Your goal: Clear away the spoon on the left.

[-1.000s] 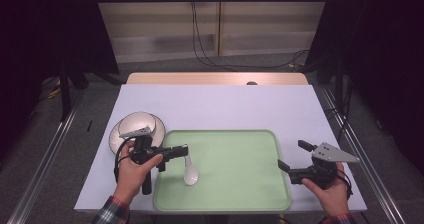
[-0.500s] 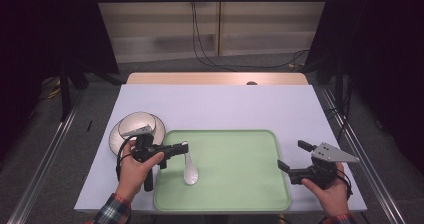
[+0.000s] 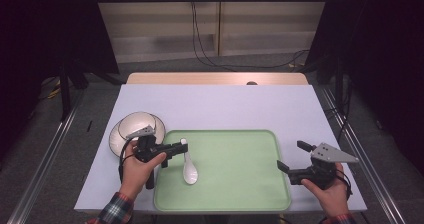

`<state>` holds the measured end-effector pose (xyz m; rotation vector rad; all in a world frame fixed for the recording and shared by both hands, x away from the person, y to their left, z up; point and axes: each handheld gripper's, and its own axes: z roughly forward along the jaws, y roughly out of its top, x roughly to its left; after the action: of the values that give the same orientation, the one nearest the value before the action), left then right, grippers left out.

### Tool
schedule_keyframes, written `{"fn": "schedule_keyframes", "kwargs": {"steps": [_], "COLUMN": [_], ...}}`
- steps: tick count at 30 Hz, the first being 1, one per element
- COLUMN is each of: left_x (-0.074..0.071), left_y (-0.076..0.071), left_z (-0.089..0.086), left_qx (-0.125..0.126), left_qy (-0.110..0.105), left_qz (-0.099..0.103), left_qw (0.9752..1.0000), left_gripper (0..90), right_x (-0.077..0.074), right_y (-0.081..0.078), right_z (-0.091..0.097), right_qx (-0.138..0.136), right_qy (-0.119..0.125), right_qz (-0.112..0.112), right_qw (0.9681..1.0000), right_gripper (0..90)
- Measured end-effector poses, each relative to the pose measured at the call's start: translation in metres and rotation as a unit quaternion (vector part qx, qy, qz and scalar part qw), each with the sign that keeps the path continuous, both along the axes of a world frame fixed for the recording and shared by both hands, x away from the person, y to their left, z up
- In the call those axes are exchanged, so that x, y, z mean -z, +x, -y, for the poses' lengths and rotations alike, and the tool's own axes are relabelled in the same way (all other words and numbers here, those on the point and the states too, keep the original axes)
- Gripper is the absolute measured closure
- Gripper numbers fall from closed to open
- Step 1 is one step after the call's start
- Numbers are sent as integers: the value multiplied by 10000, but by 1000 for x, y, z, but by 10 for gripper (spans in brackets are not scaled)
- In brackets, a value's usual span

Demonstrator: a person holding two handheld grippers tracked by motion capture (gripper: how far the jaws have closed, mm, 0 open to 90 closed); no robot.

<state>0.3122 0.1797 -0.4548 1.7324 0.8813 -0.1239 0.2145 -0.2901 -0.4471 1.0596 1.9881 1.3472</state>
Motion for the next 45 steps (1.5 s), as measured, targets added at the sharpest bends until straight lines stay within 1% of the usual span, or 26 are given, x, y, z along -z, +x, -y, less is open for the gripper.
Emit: {"fn": "schedule_keyframes", "kwargs": {"steps": [1,4,5,6,8,9,16,19,20,21,24,26,31,35,38,45], "left_x": [1,3,4,5,8,9,13,13,13,14,14,14,14,15,15,15], "left_y": [0,1,1,1,1,1,1,1,1,1,0,0,0,0,0,-1], "left_z": [1,1,1,1,2,3,5,5,6,6,6,6,7,7,8,7], "left_qx": [-42,-52,-63,-72,-113,-123,-115,-148,-181,-140,-143,-158,-195,-223,-252,-245], "left_qy": [-17,75,83,135,124,167,266,285,332,322,376,372,452,516,560,704], "left_qz": [-4,52,57,64,56,46,56,70,76,74,87,69,80,58,91,157], "left_qw": [10000,9999,9999,9999,9998,9998,9996,9995,9993,9994,9992,9992,9988,9984,9981,9971], "left_gripper": [787,778,774,772,767,765,753,748,746,744,738,736,731,718,712,682], "right_x": [0,0,0,0,1,1,0,0,0,0,0,0,1,-1,0,0], "right_y": [0,0,0,0,0,0,0,0,0,0,-1,-1,-2,-4,-4,-4], "right_z": [0,-1,-1,-1,-1,-1,-1,-1,-1,-1,-2,-2,-1,-1,-1,-1], "right_qx": [-2,13,23,14,-5,-8,-31,-52,-49,-53,-42,-39,-70,-37,-76,-76], "right_qy": [-2,10,26,21,7,-25,-22,-15,-7,-10,0,-13,-48,-9,-48,-49], "right_qz": [-4,-14,-14,-12,-8,2,-23,-15,-27,-24,-30,-17,-4,13,13,10], "right_qw": [10000,10000,10000,10000,10000,10000,10000,10000,10000,10000,10000,10000,10000,10000,10000,10000], "right_gripper": [19,19,19,19,19,19,19,19,19,19,19,19,19,19,20,19]}}
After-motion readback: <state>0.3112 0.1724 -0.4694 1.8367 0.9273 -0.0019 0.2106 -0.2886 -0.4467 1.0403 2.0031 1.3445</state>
